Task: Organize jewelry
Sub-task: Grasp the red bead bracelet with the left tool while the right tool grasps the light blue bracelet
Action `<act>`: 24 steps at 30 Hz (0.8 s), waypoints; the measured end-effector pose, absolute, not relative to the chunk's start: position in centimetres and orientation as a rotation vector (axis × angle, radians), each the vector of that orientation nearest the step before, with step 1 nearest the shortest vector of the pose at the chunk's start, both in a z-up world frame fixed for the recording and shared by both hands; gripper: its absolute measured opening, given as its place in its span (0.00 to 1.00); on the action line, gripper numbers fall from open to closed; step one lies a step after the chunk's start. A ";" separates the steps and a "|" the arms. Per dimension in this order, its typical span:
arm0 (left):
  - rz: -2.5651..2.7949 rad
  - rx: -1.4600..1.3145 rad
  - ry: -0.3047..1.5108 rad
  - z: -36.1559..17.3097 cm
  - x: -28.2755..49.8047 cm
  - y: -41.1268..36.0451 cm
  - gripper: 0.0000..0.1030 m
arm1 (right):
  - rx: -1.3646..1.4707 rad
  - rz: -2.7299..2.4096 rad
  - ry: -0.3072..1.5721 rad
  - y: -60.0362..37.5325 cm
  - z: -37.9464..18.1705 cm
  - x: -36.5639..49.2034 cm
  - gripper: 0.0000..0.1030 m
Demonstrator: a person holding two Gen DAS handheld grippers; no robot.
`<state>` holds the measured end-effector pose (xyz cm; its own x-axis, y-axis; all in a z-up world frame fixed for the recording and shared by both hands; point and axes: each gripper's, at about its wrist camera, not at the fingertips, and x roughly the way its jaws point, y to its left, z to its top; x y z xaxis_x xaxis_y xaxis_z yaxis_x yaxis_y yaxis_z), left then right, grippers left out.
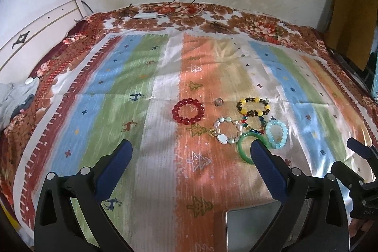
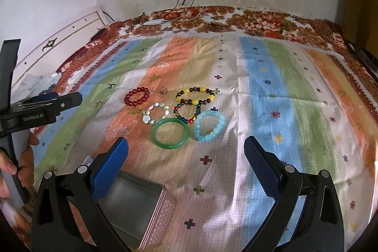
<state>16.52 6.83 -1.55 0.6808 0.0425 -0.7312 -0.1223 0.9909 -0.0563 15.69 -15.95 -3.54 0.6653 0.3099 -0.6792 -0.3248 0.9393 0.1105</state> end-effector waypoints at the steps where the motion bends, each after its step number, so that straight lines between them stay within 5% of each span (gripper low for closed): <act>1: 0.094 -0.101 0.819 -1.6 16.7 6.8 0.95 | -0.020 0.356 0.766 -15.9 -3.6 15.9 0.96; 24: 0.111 -0.140 0.931 -4.8 23.1 8.4 0.95 | 0.029 0.319 0.934 -16.1 -6.5 22.8 0.96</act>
